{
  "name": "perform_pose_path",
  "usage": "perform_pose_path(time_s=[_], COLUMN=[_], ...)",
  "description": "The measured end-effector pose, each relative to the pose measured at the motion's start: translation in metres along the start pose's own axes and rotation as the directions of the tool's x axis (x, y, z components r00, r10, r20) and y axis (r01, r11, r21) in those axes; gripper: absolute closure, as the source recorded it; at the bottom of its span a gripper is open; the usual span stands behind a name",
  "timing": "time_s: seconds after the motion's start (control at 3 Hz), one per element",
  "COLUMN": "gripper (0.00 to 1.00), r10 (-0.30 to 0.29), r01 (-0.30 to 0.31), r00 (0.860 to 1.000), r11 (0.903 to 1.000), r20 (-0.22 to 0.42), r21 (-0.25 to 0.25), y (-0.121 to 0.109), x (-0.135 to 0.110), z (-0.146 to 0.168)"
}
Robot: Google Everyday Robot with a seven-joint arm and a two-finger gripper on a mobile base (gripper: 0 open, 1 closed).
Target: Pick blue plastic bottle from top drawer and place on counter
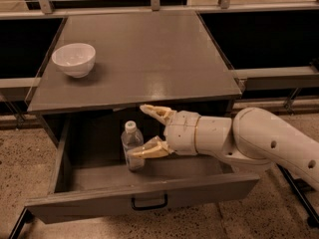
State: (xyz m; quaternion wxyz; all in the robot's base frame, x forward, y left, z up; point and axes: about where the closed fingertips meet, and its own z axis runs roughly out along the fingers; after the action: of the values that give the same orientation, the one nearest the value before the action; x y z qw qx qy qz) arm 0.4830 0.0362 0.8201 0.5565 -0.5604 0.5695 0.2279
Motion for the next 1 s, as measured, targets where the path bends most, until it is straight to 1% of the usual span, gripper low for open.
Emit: perform_pose_path(time_s=[0.33,0.67,1.0], gripper=[0.28,0.27,0.27], r10=[0.019,0.051,0.073], r01=[-0.018,-0.051,-0.075], r00=[1.000,0.999,0.997], r11=[0.9993,0.9969,0.9941], r20=[0.007,-0.015,-0.030], r21=[-0.031,-0.059,-0.078], y=[0.005,0.011,0.008], x=[0.010,0.026,0.039], z=[0.012,0.022,0.032])
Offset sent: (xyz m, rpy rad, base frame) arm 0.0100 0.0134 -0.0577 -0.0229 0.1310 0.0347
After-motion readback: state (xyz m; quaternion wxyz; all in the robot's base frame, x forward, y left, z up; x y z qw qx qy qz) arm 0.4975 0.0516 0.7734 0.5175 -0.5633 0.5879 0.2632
